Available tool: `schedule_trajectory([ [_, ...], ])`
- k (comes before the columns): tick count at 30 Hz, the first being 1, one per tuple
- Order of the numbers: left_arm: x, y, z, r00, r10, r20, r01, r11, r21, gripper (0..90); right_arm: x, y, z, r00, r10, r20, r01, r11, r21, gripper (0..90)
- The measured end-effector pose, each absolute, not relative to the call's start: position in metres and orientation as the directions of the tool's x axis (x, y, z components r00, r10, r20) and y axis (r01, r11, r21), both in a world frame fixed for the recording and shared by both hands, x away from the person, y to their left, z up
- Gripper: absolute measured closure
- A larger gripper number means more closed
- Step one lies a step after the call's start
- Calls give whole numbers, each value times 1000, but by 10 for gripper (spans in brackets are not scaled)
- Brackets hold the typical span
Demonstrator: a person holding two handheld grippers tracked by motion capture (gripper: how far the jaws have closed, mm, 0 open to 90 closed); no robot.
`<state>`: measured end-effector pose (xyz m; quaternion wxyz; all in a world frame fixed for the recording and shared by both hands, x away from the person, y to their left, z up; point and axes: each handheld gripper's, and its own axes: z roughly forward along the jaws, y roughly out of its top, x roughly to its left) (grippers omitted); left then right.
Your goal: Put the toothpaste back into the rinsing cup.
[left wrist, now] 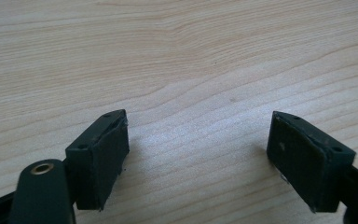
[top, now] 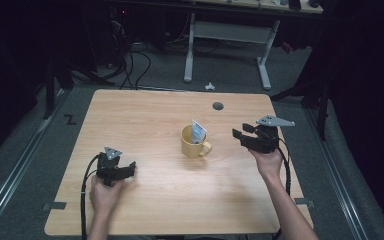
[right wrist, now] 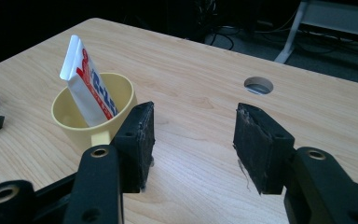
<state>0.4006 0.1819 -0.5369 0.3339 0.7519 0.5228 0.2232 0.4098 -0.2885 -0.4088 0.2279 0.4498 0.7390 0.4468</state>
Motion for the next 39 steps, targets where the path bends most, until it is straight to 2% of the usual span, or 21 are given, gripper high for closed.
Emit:
schedule_trajectory([
  [39,401,182,-537,354,935,-12,637,-232,735,211,400,-305,-434,-451,888,96,519,173,837,483],
])
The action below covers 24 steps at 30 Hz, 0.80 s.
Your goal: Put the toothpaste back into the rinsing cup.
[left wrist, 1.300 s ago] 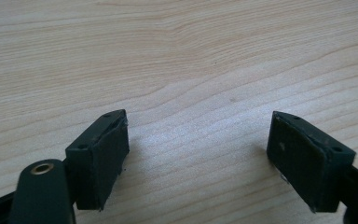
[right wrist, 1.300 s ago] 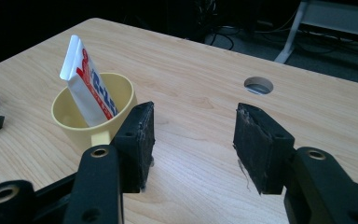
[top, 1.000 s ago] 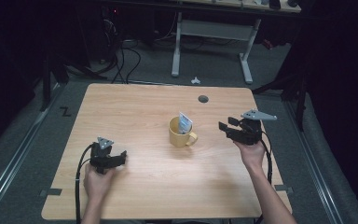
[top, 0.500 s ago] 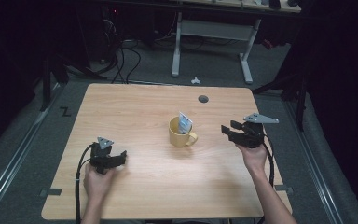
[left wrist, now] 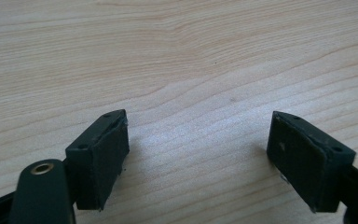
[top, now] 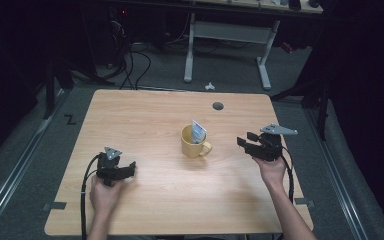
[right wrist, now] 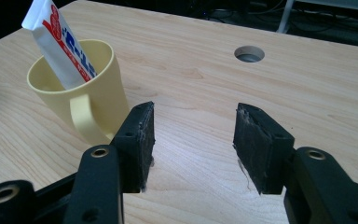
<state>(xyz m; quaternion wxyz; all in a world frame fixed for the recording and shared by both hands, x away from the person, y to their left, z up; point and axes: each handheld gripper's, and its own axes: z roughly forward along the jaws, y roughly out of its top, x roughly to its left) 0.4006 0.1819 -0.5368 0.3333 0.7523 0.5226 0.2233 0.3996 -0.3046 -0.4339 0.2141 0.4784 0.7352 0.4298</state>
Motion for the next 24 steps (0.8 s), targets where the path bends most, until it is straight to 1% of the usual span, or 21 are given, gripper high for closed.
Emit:
schedule_trajectory([
  [24,401,182,-537,353,935,-12,638,-231,735,211,398,-303,-458,-440,891,108,563,180,806,491],
])
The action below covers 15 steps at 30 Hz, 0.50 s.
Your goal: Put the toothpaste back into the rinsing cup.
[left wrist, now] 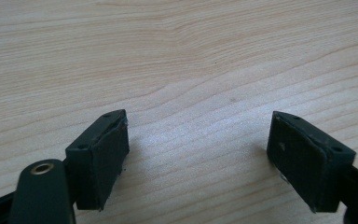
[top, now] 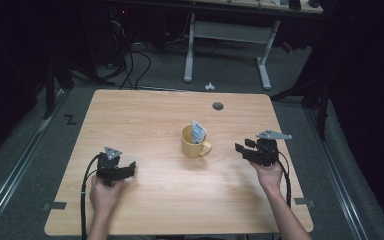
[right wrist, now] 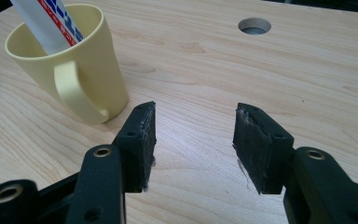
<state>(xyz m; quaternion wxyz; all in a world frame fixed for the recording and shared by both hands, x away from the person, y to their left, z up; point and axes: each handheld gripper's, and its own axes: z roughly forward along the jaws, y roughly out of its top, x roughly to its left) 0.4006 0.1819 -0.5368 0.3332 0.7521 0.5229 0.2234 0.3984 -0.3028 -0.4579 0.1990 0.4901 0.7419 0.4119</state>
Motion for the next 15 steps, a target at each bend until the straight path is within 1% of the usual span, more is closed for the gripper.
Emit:
schedule_trajectory([
  [6,401,182,-537,353,935,-13,638,-231,735,211,399,-300,-461,-444,891,99,566,194,801,491],
  [15,401,182,-537,353,936,-13,638,-231,735,211,402,-296,-475,-444,890,98,584,205,786,491],
])
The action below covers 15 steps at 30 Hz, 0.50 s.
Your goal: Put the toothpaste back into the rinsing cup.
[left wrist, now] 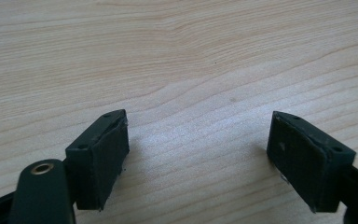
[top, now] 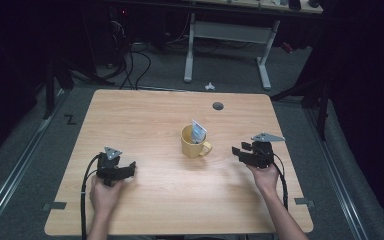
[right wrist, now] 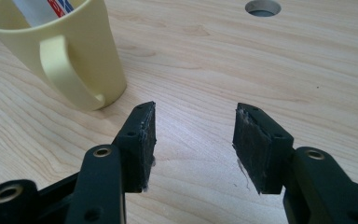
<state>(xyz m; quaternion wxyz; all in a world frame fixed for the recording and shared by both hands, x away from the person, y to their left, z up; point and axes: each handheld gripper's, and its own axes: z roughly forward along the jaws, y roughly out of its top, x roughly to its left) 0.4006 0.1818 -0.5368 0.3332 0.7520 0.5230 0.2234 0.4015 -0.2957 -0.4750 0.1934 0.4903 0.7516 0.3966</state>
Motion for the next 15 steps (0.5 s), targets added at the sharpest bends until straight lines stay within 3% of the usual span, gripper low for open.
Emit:
schedule_trajectory([
  [15,401,182,-537,354,935,-12,638,-232,734,211,404,-291,-491,-439,893,93,601,216,769,491],
])
